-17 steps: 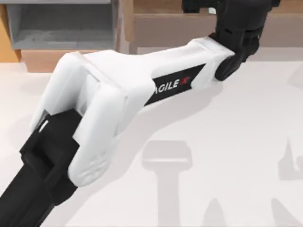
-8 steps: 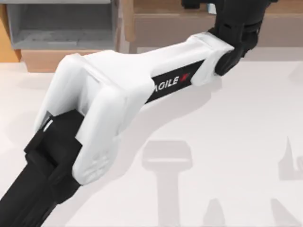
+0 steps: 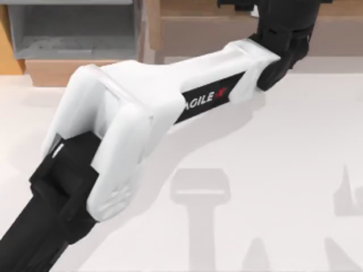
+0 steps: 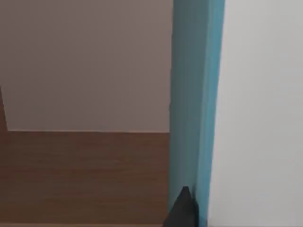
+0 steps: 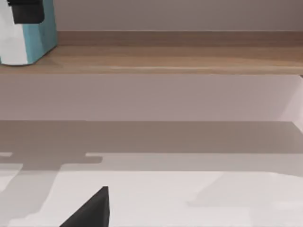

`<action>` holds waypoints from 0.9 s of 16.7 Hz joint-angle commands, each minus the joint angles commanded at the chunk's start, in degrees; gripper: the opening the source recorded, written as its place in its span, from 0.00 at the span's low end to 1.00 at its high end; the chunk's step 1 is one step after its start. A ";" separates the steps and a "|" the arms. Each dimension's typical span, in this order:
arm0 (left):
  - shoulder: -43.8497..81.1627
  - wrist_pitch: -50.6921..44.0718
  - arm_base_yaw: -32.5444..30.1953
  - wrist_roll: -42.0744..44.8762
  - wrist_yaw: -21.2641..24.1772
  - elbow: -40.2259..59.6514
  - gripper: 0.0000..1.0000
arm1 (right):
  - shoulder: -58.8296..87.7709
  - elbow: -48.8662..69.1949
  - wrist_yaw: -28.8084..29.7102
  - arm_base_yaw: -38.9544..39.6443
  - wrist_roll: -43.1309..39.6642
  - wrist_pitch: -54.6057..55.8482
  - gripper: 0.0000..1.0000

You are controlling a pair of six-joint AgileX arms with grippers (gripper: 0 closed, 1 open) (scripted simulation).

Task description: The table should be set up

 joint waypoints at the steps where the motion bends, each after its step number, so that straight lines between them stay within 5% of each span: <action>1: 0.00 0.00 0.00 0.00 0.00 0.00 0.17 | 0.00 0.00 0.00 0.00 0.00 0.00 1.00; 4: 0.00 0.00 0.00 0.00 0.00 0.00 0.00 | 0.00 0.00 0.00 0.00 0.00 0.00 1.00; 15: -1.93 0.83 -0.93 0.20 -0.39 -2.22 0.00 | 0.00 0.00 0.00 0.00 0.00 0.00 1.00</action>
